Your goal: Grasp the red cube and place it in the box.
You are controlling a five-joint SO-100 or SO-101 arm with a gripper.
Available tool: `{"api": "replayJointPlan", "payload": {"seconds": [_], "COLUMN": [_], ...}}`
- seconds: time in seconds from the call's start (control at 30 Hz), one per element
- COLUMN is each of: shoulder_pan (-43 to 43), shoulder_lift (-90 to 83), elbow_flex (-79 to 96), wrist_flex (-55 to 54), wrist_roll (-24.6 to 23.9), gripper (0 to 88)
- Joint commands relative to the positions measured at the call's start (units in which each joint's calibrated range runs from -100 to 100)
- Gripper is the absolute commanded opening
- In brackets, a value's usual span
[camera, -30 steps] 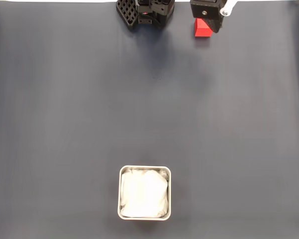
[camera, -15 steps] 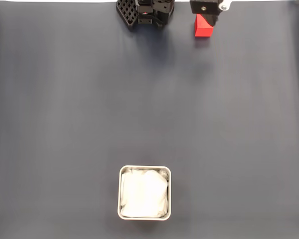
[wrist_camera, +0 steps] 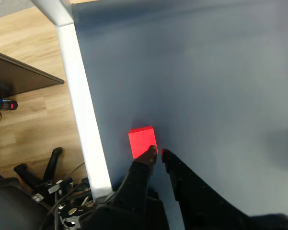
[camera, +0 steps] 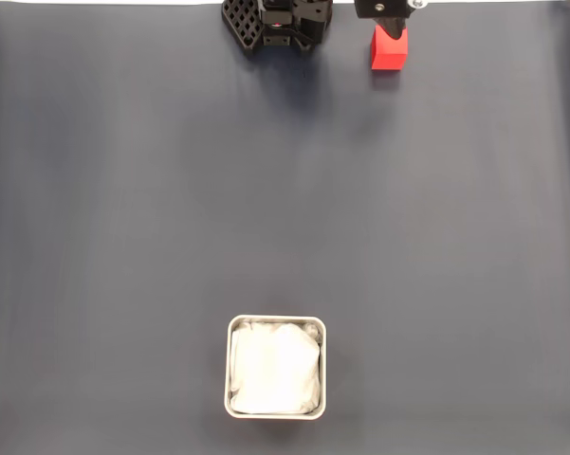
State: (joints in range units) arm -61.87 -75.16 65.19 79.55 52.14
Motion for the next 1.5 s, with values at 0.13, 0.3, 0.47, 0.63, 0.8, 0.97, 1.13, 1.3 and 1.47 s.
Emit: {"api": "replayJointPlan", "payload": {"seconds": [0.13, 0.3, 0.47, 0.63, 0.8, 0.97, 1.13, 1.3, 1.47], "shoulder_pan": [-1.48, -1.84, -1.84, -1.34, -0.63, 0.93, 2.49, 3.06, 4.06], "shoulder_lift": [-2.31, -2.48, -3.35, -3.95, -4.04, -3.95, -3.95, -4.39, -5.25], "elbow_flex": [0.32, 0.78, 1.96, 3.33, 4.24, 4.79, 5.98, 7.44, 9.81], "wrist_flex": [1.02, 1.02, 0.94, 0.94, 0.94, 0.61, -0.95, -2.75, -4.39], "wrist_roll": [1.66, 2.15, 3.22, 3.52, 4.00, 4.79, 5.52, 6.01, 6.94], "gripper": [2.8, 5.8, 10.6, 16.1, 20.2, 24.0, 26.8, 28.9, 30.1]}}
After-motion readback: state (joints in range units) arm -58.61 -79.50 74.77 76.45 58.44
